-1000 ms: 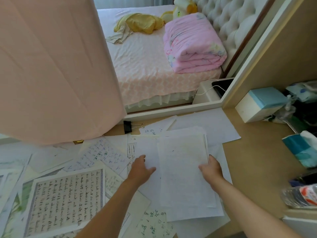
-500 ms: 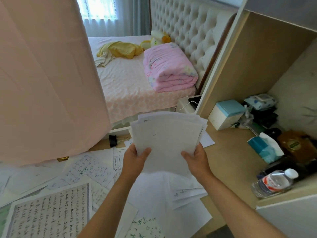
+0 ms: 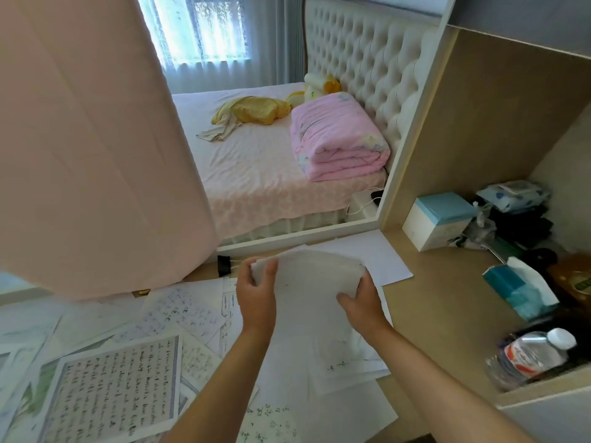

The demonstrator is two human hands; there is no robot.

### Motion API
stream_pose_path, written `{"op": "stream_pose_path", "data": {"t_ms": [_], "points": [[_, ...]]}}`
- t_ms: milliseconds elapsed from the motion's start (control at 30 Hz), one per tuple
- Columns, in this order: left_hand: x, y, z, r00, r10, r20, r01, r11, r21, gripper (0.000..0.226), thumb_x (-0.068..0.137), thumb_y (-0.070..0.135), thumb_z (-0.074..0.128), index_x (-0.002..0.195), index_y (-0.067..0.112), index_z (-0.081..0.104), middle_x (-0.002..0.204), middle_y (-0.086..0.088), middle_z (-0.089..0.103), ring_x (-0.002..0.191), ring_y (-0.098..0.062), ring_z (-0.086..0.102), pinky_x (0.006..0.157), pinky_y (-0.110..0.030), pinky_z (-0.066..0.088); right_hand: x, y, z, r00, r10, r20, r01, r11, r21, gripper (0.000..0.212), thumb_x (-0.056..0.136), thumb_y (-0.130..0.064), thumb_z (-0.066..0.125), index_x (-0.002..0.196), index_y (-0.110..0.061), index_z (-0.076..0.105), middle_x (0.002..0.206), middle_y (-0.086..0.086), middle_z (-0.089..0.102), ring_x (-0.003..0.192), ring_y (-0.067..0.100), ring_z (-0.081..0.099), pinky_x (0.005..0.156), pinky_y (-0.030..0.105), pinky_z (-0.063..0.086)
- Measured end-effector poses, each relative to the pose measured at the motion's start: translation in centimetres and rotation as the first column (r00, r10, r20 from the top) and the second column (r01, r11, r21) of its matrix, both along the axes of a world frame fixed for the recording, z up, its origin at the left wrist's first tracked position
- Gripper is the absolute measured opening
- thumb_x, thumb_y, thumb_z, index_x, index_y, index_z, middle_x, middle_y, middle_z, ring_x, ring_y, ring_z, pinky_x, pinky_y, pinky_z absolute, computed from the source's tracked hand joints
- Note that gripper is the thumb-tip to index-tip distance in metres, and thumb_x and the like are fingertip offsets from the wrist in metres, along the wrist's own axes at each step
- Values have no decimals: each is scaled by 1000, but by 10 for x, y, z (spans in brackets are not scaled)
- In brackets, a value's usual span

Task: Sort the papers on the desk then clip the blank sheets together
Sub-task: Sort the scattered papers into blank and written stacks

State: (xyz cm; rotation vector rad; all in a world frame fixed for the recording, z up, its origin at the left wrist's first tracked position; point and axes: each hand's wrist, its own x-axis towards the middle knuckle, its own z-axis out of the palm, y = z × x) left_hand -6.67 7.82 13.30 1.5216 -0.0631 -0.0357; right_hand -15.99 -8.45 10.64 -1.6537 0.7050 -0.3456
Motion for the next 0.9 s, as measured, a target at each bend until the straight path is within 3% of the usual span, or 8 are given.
{"op": "stream_pose_path", "data": {"t_ms": [100, 167, 300, 400, 533, 633, 767, 900], "points": [[8, -10, 4, 989, 121, -91, -122, 993, -6, 19, 92, 33, 65, 93, 16, 56, 84, 3, 56, 76, -12, 51, 69, -21, 40, 0, -5, -1, 1000, 20, 17, -20, 1000, -3, 51, 83, 8, 59, 105, -37, 51, 106, -13, 64, 96, -3, 61, 71, 10, 48], [10, -12, 5, 991, 112, -73, -113, 993, -24, 5, 94, 23, 59, 96, 19, 58, 94, 3, 67, 86, -12, 58, 77, -23, 41, 0, -8, -3, 999, 37, 0, -37, 999, 11, 52, 84, 8, 59, 109, -36, 47, 106, -16, 60, 94, -6, 57, 69, 8, 46], [7, -16, 3, 998, 57, -16, -57, 998, -1, 6, 98, 24, 54, 102, 22, 58, 98, 3, 71, 95, -5, 60, 84, -20, 40, -1, -15, -11, 999, 41, 2, -41, 999, 28, 52, 85, 9, 57, 108, -35, 45, 103, -9, 61, 97, 8, 61, 66, 9, 48], [2, -20, -1, 996, 94, -3, -93, 995, 28, 5, 98, 21, 55, 101, 22, 58, 93, 4, 73, 95, -8, 62, 81, -21, 41, -2, -16, -12, 997, 73, -12, -72, 997, 31, 54, 85, 12, 56, 116, -30, 43, 103, -17, 56, 96, -1, 56, 65, 2, 45], [-1, -16, -4, 998, 43, 51, -45, 999, 24, 13, 98, 27, 56, 108, 19, 56, 98, 10, 68, 92, -1, 61, 83, -21, 44, 1, -20, -15, 999, 47, -4, -47, 998, 37, 45, 87, 9, 56, 115, -27, 50, 111, -3, 63, 107, 13, 61, 84, 15, 49], [2, -10, -11, 991, -97, 97, 86, 990, 115, 43, 87, 29, 72, 121, 20, 48, 108, 7, 60, 98, -9, 61, 82, -24, 54, 4, -21, -17, 999, 34, -18, -33, 999, 38, 39, 93, 2, 57, 124, -19, 48, 115, 1, 60, 112, 19, 58, 98, 31, 46], [13, -3, -8, 990, -111, 83, 99, 985, 139, 43, 84, 6, 73, 118, 17, 49, 104, -3, 62, 90, -16, 65, 70, -20, 55, 8, -28, -8, 999, 4, 55, -5, 1000, 13, 38, 93, 4, 55, 105, -32, 55, 105, -7, 65, 98, 6, 62, 87, 25, 49], [15, 1, -13, 987, -117, 113, 95, 979, 181, 32, 83, 15, 76, 108, 21, 57, 101, 3, 63, 89, -11, 64, 67, -23, 57, 1, -30, -20, 1000, -3, 21, 2, 1000, 12, 34, 91, 2, 56, 114, -23, 57, 108, -4, 68, 102, 11, 65, 85, 29, 53]]}}
